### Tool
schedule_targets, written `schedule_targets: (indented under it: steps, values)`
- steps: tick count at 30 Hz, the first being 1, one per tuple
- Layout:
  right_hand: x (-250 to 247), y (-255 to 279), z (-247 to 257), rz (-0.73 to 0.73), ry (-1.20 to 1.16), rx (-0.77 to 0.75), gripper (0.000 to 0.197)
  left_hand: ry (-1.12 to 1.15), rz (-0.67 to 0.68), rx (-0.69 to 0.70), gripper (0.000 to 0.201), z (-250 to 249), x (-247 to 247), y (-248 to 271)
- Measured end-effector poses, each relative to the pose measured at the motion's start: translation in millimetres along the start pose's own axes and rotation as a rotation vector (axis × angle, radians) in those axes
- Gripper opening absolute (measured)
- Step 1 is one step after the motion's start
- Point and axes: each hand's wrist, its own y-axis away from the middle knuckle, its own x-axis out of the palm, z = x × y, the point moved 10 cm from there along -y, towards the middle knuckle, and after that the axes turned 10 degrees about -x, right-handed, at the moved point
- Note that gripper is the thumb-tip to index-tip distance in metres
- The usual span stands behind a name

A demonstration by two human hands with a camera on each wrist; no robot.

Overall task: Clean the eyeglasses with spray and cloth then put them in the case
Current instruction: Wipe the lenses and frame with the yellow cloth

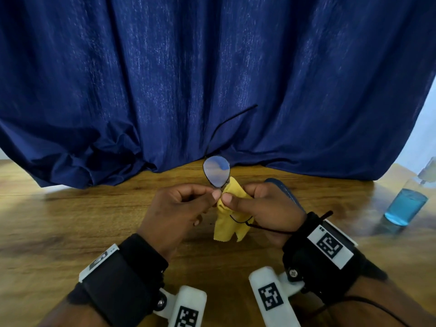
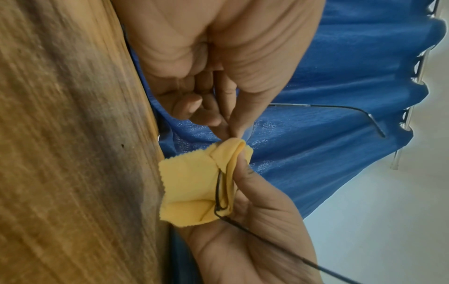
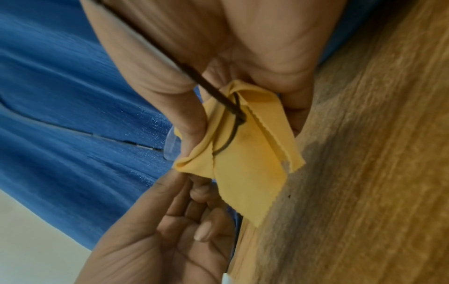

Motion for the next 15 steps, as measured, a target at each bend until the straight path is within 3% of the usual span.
schedule_targets:
  steps: [4,7,10,15]
  values:
    - [-6.7,-1.0,3.4,-0.047,-0.022,-0.029,0.033,0.027,0.004,-0.019,0.031,-0.5,-1.0,0.5]
    - [-9.9,-1.8,4.3,-0.052,0.027,-0.041,0.024,0.029,-0.025,-0.010,0.031,0.5,-2.7,0.2]
    - [-9.7,-1.6,10.3,0.001,0.124,-0.080,0.015,0.031,-0.059,-0.016,0.018,2.4,-7.8,-1.6]
    - [-5.8,-2.0,4.9,-0.007,0.057,-0.060,0.026,0.010,-0.033,-0.035,0.013,3.9,-6.0,-1.0]
